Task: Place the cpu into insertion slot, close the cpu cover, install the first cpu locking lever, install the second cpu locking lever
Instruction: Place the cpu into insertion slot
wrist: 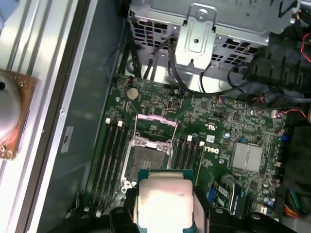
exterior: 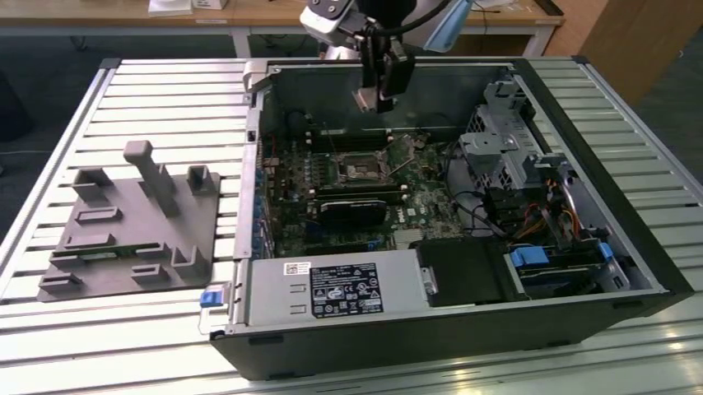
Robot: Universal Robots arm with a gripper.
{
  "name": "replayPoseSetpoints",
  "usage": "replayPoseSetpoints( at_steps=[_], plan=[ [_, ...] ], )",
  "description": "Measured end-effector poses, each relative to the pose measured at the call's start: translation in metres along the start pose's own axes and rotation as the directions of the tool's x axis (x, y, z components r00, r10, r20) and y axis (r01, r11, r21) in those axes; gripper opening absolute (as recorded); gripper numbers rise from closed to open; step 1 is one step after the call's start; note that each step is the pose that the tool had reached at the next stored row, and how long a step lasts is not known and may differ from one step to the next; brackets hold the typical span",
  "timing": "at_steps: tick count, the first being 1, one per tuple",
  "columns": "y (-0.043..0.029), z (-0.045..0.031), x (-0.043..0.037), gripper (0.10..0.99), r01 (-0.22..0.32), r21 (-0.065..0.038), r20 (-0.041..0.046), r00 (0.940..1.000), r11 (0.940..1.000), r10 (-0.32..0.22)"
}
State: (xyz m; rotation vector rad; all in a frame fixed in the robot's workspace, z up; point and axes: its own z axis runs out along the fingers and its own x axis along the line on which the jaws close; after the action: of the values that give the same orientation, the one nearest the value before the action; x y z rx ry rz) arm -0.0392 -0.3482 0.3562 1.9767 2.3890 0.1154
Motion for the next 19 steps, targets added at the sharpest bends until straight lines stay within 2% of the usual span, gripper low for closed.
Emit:
replayPoseSetpoints(
  at_steps=[4,9,19],
  plan=[
    [-0.0002,0.0022,0.0000,0.537,-0.045,0.001,0.0035,0.9990,0.9990,0.045],
    [-0.0004,0.0044,-0.0001,0.537,-0.100,0.000,0.0079,0.9949,0.9949,0.100],
    [-0.0008,0.0097,-0.0002,0.537,-0.204,-0.003,0.0162,0.9787,0.9789,0.204]
  ],
)
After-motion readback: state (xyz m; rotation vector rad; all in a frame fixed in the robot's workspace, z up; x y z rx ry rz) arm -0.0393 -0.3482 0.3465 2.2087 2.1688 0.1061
